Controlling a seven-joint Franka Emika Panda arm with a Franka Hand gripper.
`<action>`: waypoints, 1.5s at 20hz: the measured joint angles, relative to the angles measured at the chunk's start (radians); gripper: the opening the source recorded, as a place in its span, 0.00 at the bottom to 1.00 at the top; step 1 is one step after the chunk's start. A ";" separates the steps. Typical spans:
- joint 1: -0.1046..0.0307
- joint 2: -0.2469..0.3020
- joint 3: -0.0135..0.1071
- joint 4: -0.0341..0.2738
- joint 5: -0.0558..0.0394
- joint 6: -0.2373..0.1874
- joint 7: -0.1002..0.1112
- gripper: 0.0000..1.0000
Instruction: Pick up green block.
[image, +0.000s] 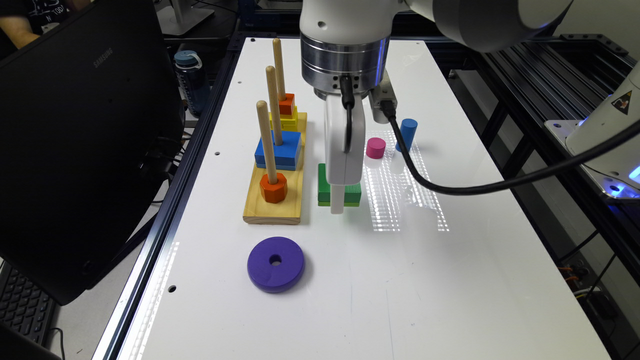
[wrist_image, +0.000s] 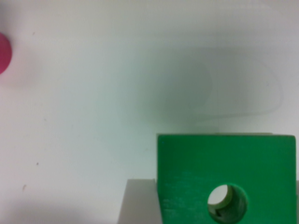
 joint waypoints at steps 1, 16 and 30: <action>-0.003 -0.016 0.005 0.001 0.0048 -0.012 -0.001 0.00; -0.026 -0.186 0.032 -0.016 0.1098 -0.149 -0.072 0.00; -0.028 -0.313 0.032 -0.002 0.1946 -0.271 -0.130 0.00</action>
